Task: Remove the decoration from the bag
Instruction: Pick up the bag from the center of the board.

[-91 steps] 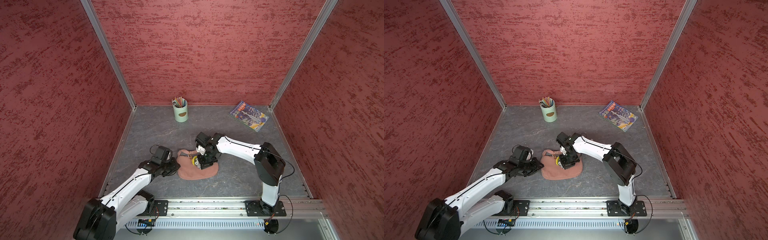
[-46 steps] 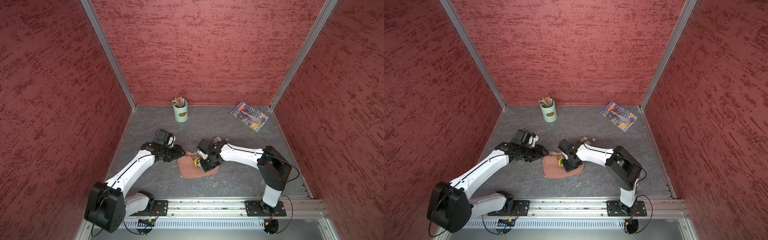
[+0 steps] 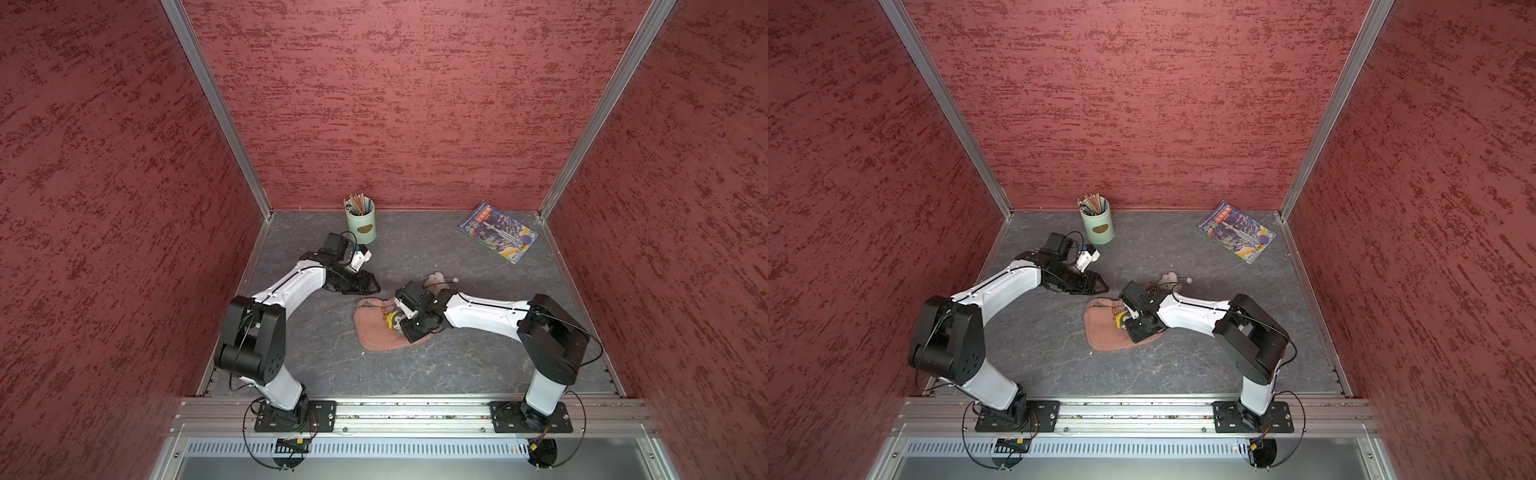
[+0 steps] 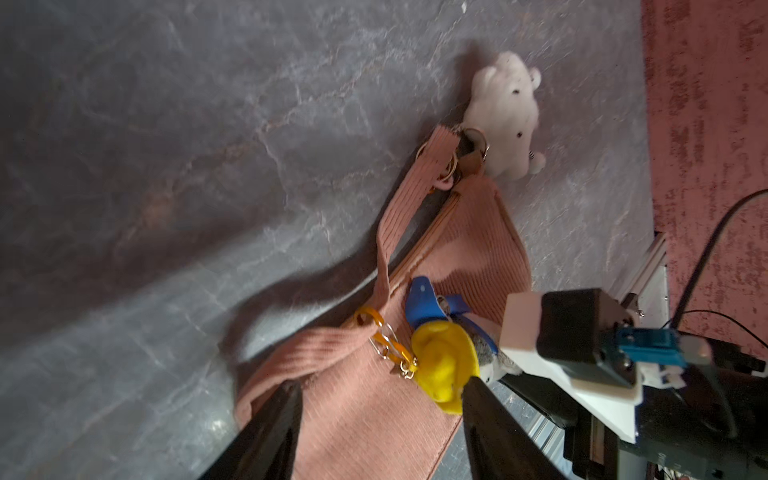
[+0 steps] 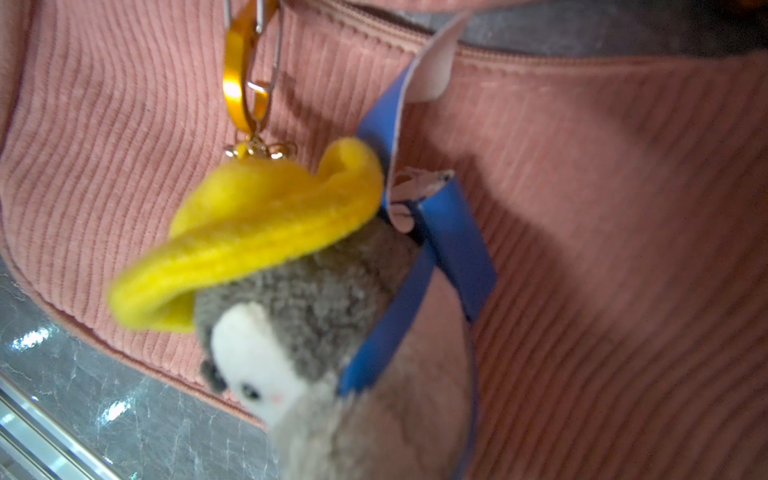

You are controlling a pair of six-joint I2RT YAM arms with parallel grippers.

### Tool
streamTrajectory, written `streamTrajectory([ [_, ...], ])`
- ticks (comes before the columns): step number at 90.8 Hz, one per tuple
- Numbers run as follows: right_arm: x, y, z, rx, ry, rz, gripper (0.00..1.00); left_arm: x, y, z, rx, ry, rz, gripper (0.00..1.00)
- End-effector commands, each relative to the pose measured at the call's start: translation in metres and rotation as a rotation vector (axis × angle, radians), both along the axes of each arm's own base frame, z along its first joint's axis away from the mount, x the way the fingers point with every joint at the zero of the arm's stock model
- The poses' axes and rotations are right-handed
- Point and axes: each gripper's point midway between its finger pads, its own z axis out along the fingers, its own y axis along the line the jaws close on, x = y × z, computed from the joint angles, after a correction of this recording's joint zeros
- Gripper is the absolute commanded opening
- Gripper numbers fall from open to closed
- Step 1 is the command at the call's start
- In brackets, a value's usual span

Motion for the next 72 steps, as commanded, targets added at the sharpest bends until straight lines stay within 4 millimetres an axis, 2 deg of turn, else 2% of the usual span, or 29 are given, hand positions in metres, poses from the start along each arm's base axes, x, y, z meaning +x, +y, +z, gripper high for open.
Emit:
streamTrajectory([
  [1, -0.003, -0.018, -0.019, -0.084, -0.012, 0.012, 0.0, -0.013, -0.023, 0.011, -0.123, 0.014, -0.167, 0.64],
  [23, -0.002, -0.019, -0.022, -0.08, -0.019, 0.008, 0.0, -0.015, -0.033, -0.023, -0.134, 0.139, -0.232, 0.64],
  [34, -0.004, -0.019, -0.024, -0.075, -0.012, 0.01, 0.0, -0.015, -0.03, -0.041, -0.103, 0.19, -0.232, 0.64],
  [55, -0.006, -0.023, -0.026, -0.086, -0.013, 0.011, 0.0, -0.022, -0.026, -0.059, -0.065, 0.228, -0.23, 0.63],
  [63, -0.006, -0.023, -0.027, -0.082, -0.011, 0.01, 0.0, -0.011, -0.018, -0.06, -0.014, 0.16, -0.219, 0.64],
  [72, -0.008, -0.023, -0.029, -0.083, -0.003, 0.01, 0.0, 0.005, -0.02, -0.044, -0.026, 0.097, -0.21, 0.65],
])
